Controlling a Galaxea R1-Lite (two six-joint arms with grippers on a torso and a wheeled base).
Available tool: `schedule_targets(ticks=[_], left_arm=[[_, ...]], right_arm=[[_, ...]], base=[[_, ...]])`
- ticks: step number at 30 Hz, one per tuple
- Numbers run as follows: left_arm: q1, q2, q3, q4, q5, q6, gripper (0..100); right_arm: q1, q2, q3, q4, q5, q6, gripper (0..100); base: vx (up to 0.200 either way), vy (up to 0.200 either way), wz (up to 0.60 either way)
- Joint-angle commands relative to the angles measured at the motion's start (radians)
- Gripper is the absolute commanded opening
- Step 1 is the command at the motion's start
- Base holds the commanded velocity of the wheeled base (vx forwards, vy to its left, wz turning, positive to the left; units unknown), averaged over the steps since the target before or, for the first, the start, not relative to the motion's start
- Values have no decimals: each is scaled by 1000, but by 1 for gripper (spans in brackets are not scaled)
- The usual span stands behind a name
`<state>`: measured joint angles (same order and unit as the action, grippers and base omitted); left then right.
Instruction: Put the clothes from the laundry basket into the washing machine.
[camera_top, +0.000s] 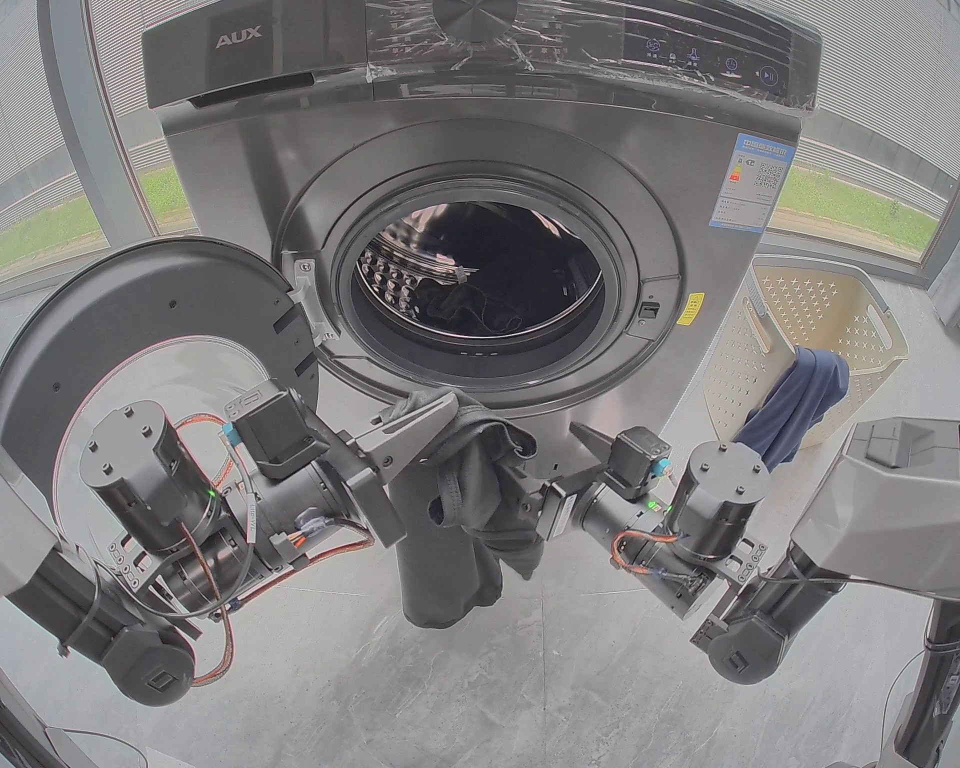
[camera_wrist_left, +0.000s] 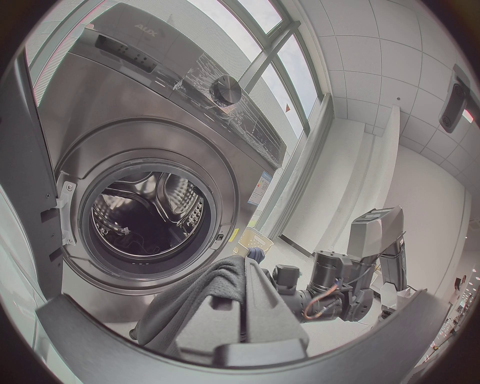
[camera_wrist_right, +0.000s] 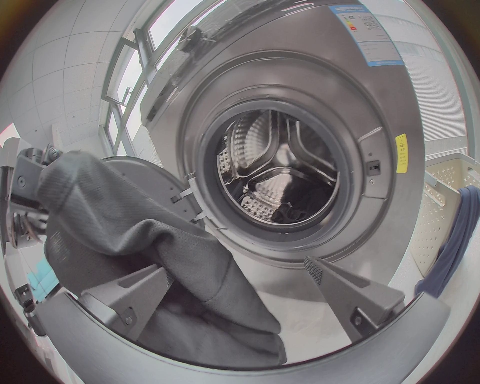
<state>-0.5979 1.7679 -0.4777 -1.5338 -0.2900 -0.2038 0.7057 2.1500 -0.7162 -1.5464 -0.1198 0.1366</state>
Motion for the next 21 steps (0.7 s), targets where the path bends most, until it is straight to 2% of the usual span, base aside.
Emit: schedule_targets(ticks=[1, 8, 21], left_arm=[[3, 4, -6, 0, 2, -2, 0], [3, 4, -12, 0, 2, -2, 0], [3, -1, -2, 0, 2, 0, 0]], right_arm=[[43, -2, 29, -1, 0, 1, 100], [58, -30, 49, -1, -1, 6, 100], [23, -85, 24, 0, -6, 0, 100]], base=[[0, 0, 0], [0, 0, 0], [0, 0, 0]])
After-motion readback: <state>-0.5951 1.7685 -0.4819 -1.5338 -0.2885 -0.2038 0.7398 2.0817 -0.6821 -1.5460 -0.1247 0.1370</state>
